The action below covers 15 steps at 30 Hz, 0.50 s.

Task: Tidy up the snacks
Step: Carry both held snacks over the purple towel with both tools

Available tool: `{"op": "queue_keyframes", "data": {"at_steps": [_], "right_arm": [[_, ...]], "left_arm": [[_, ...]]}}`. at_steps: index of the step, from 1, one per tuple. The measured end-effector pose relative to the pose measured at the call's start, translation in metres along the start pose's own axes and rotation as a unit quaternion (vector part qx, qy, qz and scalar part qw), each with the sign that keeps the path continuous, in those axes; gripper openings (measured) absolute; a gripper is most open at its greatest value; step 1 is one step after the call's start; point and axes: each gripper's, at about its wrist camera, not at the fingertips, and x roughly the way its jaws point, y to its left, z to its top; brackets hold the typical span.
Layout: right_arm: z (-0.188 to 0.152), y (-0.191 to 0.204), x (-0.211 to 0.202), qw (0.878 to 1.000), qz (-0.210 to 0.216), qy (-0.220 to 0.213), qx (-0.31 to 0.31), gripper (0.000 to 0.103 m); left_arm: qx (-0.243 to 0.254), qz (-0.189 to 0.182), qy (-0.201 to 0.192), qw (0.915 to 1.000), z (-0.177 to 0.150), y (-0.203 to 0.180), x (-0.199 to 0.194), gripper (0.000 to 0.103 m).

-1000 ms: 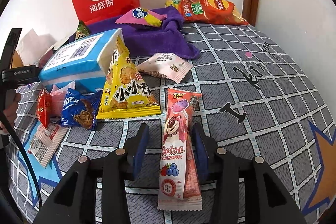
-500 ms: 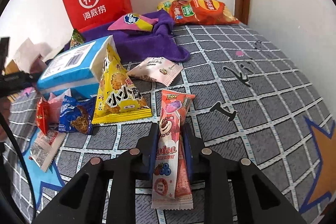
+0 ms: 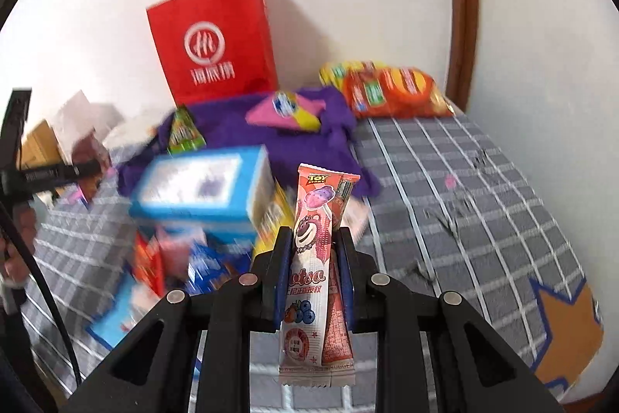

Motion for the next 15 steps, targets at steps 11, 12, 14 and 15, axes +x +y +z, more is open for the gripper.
{"op": "queue_keyframes", "data": {"at_steps": [11, 12, 14, 15], "right_arm": [[0.104, 0.038, 0.037, 1.000, 0.021, -0.004, -0.012, 0.023], [0.109, 0.040, 0.040, 1.000, 0.026, -0.004, -0.012, 0.023], [0.123, 0.044, 0.047, 0.999, 0.033, 0.000, -0.011, 0.023], [0.130, 0.046, 0.053, 0.999, 0.033, 0.002, -0.013, 0.023]], "left_arm": [[0.005, 0.015, -0.009, 0.9998, 0.047, -0.014, -0.011, 0.049], [0.008, 0.019, -0.011, 0.9997, 0.052, -0.015, -0.011, 0.049], [0.012, 0.024, -0.014, 0.9995, 0.061, -0.018, -0.010, 0.049], [0.014, 0.024, -0.015, 0.9995, 0.065, -0.020, -0.009, 0.049]]}}
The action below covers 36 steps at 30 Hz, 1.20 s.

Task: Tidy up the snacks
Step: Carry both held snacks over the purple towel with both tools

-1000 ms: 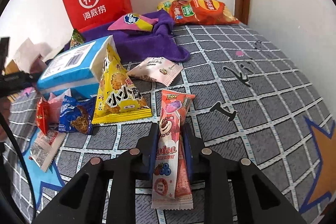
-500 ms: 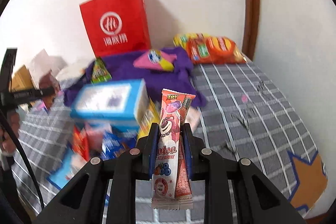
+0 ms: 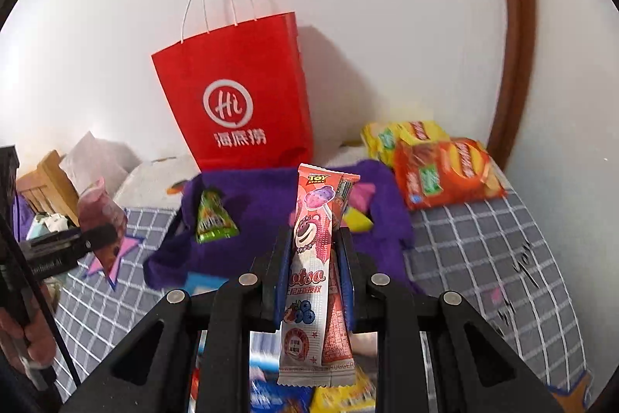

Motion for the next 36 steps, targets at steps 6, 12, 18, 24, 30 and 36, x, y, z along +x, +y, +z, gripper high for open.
{"op": "queue_keyframes", "data": {"at_steps": [6, 12, 18, 24, 30, 36], "right_arm": [[0.038, 0.007, 0.028, 1.000, 0.022, 0.011, -0.010, 0.023], [0.061, 0.008, 0.047, 0.999, 0.047, 0.018, -0.019, 0.023], [0.062, -0.006, 0.074, 0.995, 0.062, 0.065, -0.033, 0.023], [0.048, -0.026, 0.108, 0.988, 0.069, 0.130, -0.051, 0.023], [0.037, -0.040, 0.137, 0.983, 0.044, 0.170, -0.047, 0.023], [0.028, -0.043, 0.157, 0.976, 0.039, 0.209, -0.040, 0.023]], "left_arm": [[0.010, 0.006, -0.006, 0.9999, 0.023, -0.013, 0.013, 0.049], [0.006, 0.001, 0.008, 0.9999, 0.038, -0.024, 0.040, 0.049], [0.001, 0.002, 0.016, 0.9999, 0.049, -0.031, 0.066, 0.049], [-0.004, 0.003, 0.041, 0.9991, 0.048, -0.027, 0.090, 0.049], [-0.007, -0.001, 0.051, 0.9987, 0.043, -0.024, 0.098, 0.049], [-0.013, -0.010, 0.064, 0.9978, 0.042, -0.021, 0.107, 0.049]]}}
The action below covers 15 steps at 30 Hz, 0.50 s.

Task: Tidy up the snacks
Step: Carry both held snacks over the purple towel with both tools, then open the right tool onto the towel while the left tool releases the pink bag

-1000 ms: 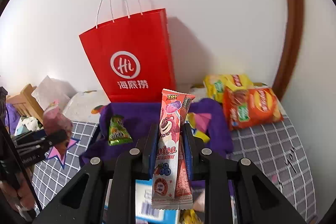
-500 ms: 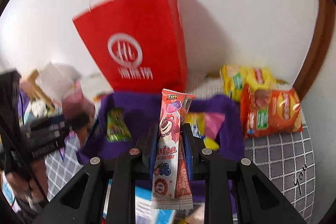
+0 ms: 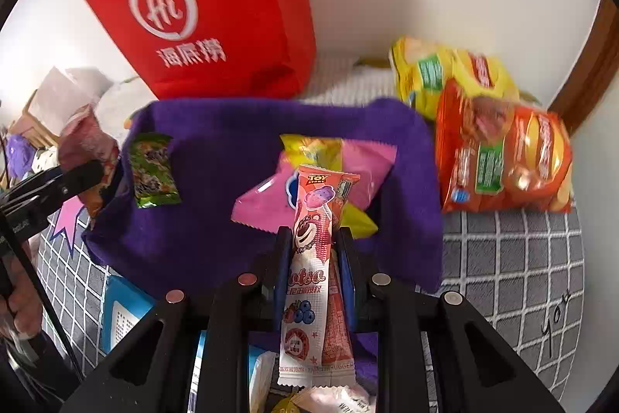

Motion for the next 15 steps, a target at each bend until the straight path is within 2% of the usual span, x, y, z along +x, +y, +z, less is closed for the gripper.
{"op": "queue_keyframes", "data": {"at_steps": [10, 15], "right_arm": [[-0.002, 0.007, 0.022, 0.999, -0.035, 0.031, -0.013, 0.024], [-0.003, 0.014, 0.026, 0.998, -0.045, 0.028, -0.022, 0.024]], "left_arm": [[0.001, 0.003, 0.013, 0.9999, -0.001, 0.000, 0.009, 0.049], [0.002, 0.006, 0.027, 0.9996, -0.003, 0.000, 0.017, 0.049]]}}
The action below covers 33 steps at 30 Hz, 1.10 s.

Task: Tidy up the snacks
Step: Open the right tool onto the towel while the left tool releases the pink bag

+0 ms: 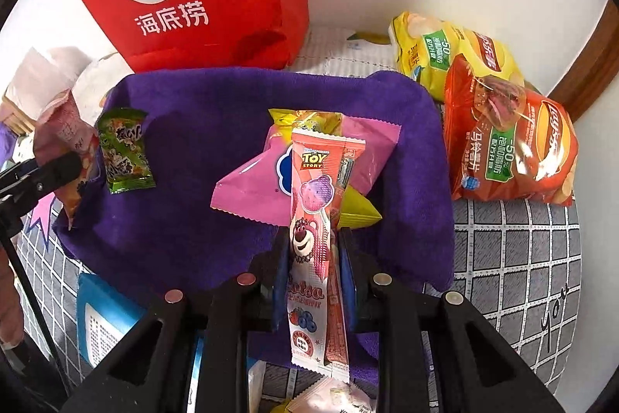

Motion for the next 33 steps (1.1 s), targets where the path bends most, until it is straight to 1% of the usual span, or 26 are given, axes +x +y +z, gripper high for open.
{"op": "queue_keyframes", "data": {"at_steps": [5, 6, 7, 8, 10, 13, 18, 24, 28, 33], "right_arm": [[0.001, 0.005, 0.003, 1.000, -0.015, 0.002, -0.008, 0.025], [0.001, 0.006, 0.003, 1.000, -0.019, 0.005, -0.010, 0.030], [0.003, 0.006, 0.003, 1.000, -0.024, 0.005, -0.010, 0.038], [0.003, 0.006, 0.001, 1.000, -0.029, 0.000, -0.008, 0.042], [0.004, 0.004, -0.004, 0.999, -0.031, -0.010, -0.002, 0.054], [0.006, 0.000, -0.016, 0.999, -0.026, -0.023, 0.007, 0.054], [0.007, -0.009, -0.048, 0.997, -0.019, -0.067, 0.038, 0.054], [0.003, -0.013, -0.082, 0.992, -0.004, -0.114, 0.059, 0.055], [0.001, -0.010, -0.089, 0.990, -0.002, -0.126, 0.060, 0.056], [0.000, -0.007, -0.089, 0.991, -0.007, -0.124, 0.054, 0.056]], "left_arm": [[0.001, 0.003, 0.012, 0.9999, -0.002, -0.001, 0.005, 0.049], [0.001, 0.004, 0.013, 0.9999, -0.002, -0.001, 0.005, 0.049], [0.002, 0.005, 0.014, 0.9999, -0.002, -0.001, 0.006, 0.049], [0.002, 0.006, 0.015, 0.9999, -0.002, -0.001, 0.006, 0.049], [0.004, 0.007, 0.016, 0.9998, -0.002, -0.001, 0.007, 0.049], [0.007, 0.008, 0.018, 0.9998, -0.002, -0.002, 0.009, 0.049], [0.005, 0.011, 0.030, 0.9995, -0.003, -0.001, 0.014, 0.049], [0.001, 0.021, 0.043, 0.9989, -0.004, -0.001, 0.021, 0.049], [0.004, 0.027, 0.054, 0.9982, -0.004, -0.004, 0.029, 0.049], [0.006, 0.031, 0.069, 0.9971, -0.005, -0.007, 0.040, 0.049]]}}
